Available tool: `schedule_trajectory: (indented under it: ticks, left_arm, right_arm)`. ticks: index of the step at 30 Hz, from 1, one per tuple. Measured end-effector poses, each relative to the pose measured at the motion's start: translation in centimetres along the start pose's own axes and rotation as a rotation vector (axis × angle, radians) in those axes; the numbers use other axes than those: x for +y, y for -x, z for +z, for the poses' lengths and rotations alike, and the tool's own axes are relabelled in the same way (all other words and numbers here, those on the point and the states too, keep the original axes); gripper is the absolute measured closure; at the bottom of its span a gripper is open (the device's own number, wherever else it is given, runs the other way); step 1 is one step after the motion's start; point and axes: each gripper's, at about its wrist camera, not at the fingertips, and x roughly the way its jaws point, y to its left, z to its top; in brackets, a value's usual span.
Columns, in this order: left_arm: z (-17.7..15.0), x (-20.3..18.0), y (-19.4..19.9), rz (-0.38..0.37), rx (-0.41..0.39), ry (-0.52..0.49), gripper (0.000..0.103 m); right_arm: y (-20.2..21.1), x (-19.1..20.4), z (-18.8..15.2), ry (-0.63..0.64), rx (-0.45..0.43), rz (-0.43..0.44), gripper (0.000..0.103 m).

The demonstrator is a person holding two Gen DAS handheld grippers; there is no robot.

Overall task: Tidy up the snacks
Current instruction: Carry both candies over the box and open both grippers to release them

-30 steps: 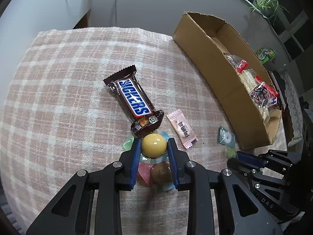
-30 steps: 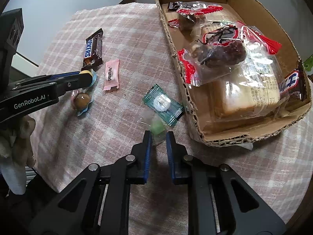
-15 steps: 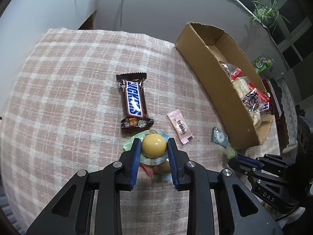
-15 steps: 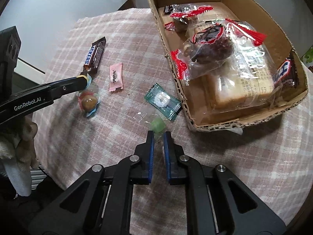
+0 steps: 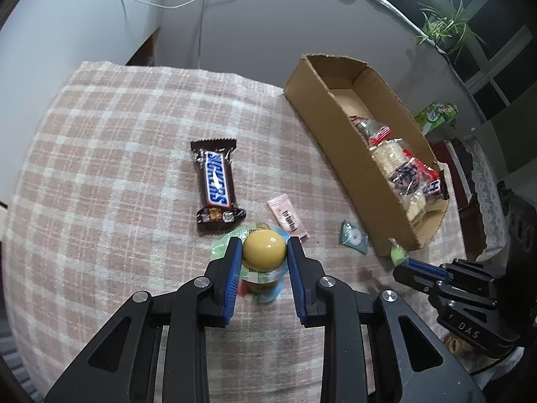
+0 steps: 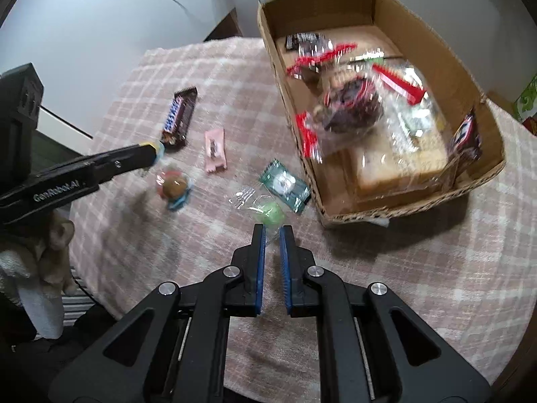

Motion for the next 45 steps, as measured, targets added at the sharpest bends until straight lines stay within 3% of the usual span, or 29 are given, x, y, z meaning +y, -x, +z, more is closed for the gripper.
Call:
schedule_trajectory:
  ticks: [10,19,31,41,42,43,44,45]
  left_arm:
    - [3.2,-2.2,0.0,-0.022,-0.037,-0.051,0.077]
    - [7.2,-5.3,-0.9,-0.032,-0.063,-0.141,0.077]
    - [11.7,-8.9,-4.0,-0.043,-0.037,-0.22,0.077]
    - [13.2,-11.4,-6.0,-0.003,-0.008,-0.304,0.076]
    - [13.2,-11.5,-6.1,0.005,-0.008,-0.308,0.076]
    - [13.2,-11.6,-6.2,0.013,-0.009,-0.311,0.068]
    - [13.2,-11.7,-6.2,0.018,-0.01,-0.312,0.053]
    - [13.2,-11.7,-6.2,0.023,-0.012,-0.31,0.048]
  right_arm:
    - [4.1,-1.8,2.7,-0.022,-0.106,-0.03,0.094]
    - [5.4,-4.9,5.2,-0.036,-0.147,-0.108,0.094]
    - [5.1,-8.4,9.4,-0.049,-0.164,-0.195,0.094]
    - [3.3,-9.2,11.1,-0.048,-0.135,-0.207,0.094]
    - [3.1,-9.3,11.1,-0.052,-0.134,-0.209,0.094]
    - [3.1,-9.4,11.1,-0.056,-0.133,-0.214,0.094]
    - [3.0,-9.5,11.1,-0.059,-0.134,-0.219,0.093]
    - [3.0,-9.5,11.1,-0.059,-0.134,-0.22,0.088]
